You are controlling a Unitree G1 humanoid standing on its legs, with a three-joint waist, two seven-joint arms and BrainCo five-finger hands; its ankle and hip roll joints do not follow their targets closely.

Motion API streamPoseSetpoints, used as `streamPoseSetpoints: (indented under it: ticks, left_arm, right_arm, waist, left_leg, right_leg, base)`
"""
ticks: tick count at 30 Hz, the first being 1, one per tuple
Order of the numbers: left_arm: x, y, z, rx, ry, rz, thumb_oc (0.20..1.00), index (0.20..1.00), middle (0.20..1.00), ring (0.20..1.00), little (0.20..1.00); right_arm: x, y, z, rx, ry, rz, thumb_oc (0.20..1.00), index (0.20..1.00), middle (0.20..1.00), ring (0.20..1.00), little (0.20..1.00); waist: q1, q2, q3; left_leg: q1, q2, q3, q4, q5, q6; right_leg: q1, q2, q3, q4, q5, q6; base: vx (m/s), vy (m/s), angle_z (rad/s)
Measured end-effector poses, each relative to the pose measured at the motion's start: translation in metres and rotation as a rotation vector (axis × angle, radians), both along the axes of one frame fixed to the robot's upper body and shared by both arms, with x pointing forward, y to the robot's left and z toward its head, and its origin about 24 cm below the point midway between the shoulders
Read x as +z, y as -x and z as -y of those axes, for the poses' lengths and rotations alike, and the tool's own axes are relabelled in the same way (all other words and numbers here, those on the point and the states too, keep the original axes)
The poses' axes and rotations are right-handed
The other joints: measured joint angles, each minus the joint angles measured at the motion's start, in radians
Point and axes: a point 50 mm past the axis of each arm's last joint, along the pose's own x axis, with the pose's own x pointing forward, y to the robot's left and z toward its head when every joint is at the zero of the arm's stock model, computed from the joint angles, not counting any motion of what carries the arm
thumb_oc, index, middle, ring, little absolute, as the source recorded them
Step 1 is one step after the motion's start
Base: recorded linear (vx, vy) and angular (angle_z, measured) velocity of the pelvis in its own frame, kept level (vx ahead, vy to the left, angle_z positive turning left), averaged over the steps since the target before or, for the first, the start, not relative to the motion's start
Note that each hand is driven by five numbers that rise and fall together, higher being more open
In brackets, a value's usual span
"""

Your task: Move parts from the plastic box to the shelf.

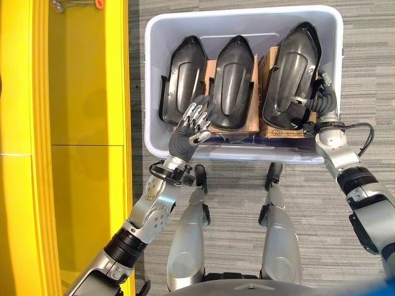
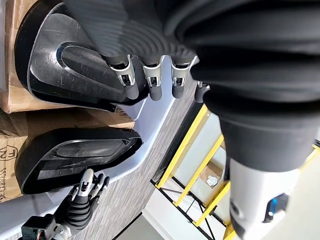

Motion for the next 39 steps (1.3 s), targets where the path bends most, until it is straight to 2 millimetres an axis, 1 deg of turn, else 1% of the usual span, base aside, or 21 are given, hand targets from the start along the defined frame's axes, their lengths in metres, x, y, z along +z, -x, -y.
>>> streamPoseSetpoints:
  ticks: [5,9,14,19,24,26,28,33,35,37,39]
  left_arm:
    - [0.0,0.0,0.0,0.003,0.001,0.001,1.0,1.0,1.0,1.0,1.0]
    - [0.001,0.0,0.0,0.004,0.002,0.002,1.0,1.0,1.0,1.0,1.0]
    - [0.001,0.0,0.0,0.006,0.003,0.002,1.0,1.0,1.0,1.0,1.0]
    - [0.0,-0.001,-0.001,0.018,0.005,-0.005,1.0,1.0,1.0,1.0,1.0]
    - [0.001,-0.001,-0.002,0.027,0.008,-0.007,1.0,1.0,1.0,1.0,1.0]
    - [0.001,-0.001,-0.002,0.026,0.009,-0.005,1.0,1.0,1.0,1.0,1.0]
    - [0.001,-0.001,-0.002,0.027,0.01,-0.006,1.0,1.0,1.0,1.0,1.0]
    - [0.0,-0.001,-0.002,0.031,0.011,-0.009,1.0,1.0,1.0,1.0,1.0]
    - [0.0,-0.001,-0.002,0.031,0.012,-0.009,1.0,1.0,1.0,1.0,1.0]
    - [0.0,-0.001,-0.003,0.045,0.023,-0.025,1.0,1.0,1.0,1.0,1.0]
    - [0.0,-0.001,-0.003,0.045,0.024,-0.025,1.0,1.0,1.0,1.0,1.0]
  right_arm:
    - [0.0,-0.001,-0.006,0.018,-0.009,0.002,1.0,1.0,1.0,1.0,1.0]
    - [0.003,-0.001,-0.01,0.036,-0.012,0.02,1.0,1.0,1.0,1.0,1.0]
    - [0.002,0.0,-0.009,0.025,-0.016,0.02,1.0,1.0,1.0,1.0,1.0]
    - [-0.004,0.004,-0.003,-0.001,-0.053,0.019,1.0,1.0,1.0,1.0,1.0]
    - [-0.021,0.019,0.001,-0.034,-0.142,0.03,1.0,1.0,1.0,1.0,1.0]
    - [-0.027,0.021,-0.004,-0.031,-0.189,0.031,1.0,1.0,1.0,1.0,1.0]
    - [-0.029,0.024,-0.004,-0.04,-0.231,0.047,1.0,1.0,1.0,1.0,1.0]
    - [-0.031,0.028,-0.005,-0.056,-0.282,0.068,1.0,1.0,1.0,1.0,1.0]
    - [-0.032,0.027,-0.007,-0.065,-0.331,0.082,1.0,1.0,1.0,1.0,1.0]
    - [-0.029,0.028,-0.015,-0.045,-0.421,0.111,1.0,1.0,1.0,1.0,1.0]
    - [-0.027,0.029,-0.02,-0.028,-0.442,0.128,1.0,1.0,1.0,1.0,1.0]
  waist:
    - [-0.001,-0.003,-0.001]
    - [0.001,-0.005,0.0]
    - [0.0,-0.005,0.0]
    - [-0.002,-0.005,0.0]
    - [-0.014,-0.009,0.0]
    - [-0.026,-0.013,-0.002]
    - [-0.026,-0.015,-0.003]
    - [-0.026,-0.019,-0.004]
    - [-0.027,-0.021,-0.003]
    - [-0.028,-0.022,-0.003]
    - [-0.031,-0.024,-0.003]
  left_leg:
    - [-0.018,0.0,-0.006,0.008,0.0,0.0]
    - [-0.031,0.0,-0.006,0.016,0.0,0.0]
    - [-0.034,0.0,-0.008,0.016,0.002,0.001]
    - [-0.035,0.001,-0.009,0.016,0.003,0.001]
    - [-0.039,0.001,-0.008,0.016,0.002,0.001]
    - [-0.043,0.002,-0.009,0.017,0.002,0.001]
    - [-0.043,0.002,-0.009,0.017,0.002,0.001]
    - [-0.048,0.002,-0.009,0.018,0.002,0.001]
    - [-0.048,0.002,-0.009,0.018,0.002,0.001]
    - [-0.048,0.002,-0.009,0.018,0.002,0.001]
    - [-0.048,0.002,-0.009,0.019,0.002,0.001]
  right_leg:
    - [-0.013,0.0,-0.003,0.004,0.0,0.0]
    - [-0.027,-0.001,-0.002,0.015,0.0,0.0]
    - [-0.033,-0.001,-0.001,0.021,0.0,-0.001]
    - [-0.034,-0.001,-0.001,0.021,-0.001,-0.002]
    - [-0.038,-0.001,-0.001,0.021,-0.002,-0.003]
    - [-0.041,0.0,-0.001,0.021,-0.002,-0.003]
    - [-0.042,0.001,-0.001,0.021,-0.002,-0.003]
    - [-0.046,0.0,-0.001,0.022,-0.002,-0.003]
    - [-0.046,0.0,-0.001,0.022,-0.002,-0.003]
    - [-0.046,0.0,-0.001,0.022,-0.002,-0.003]
    - [-0.046,0.0,-0.001,0.022,-0.002,-0.003]
  base:
    - [0.0,-0.002,0.02]
    - [0.0,0.0,0.0]
    - [0.0,0.0,0.0]
    - [0.0,0.0,0.0]
    - [0.0,0.0,0.0]
    - [0.0,0.0,0.0]
    - [0.0,0.0,0.0]
    - [0.0,0.0,0.0]
    - [0.0,0.0,0.0]
    - [0.0,0.0,0.0]
    - [0.0,0.0,0.0]
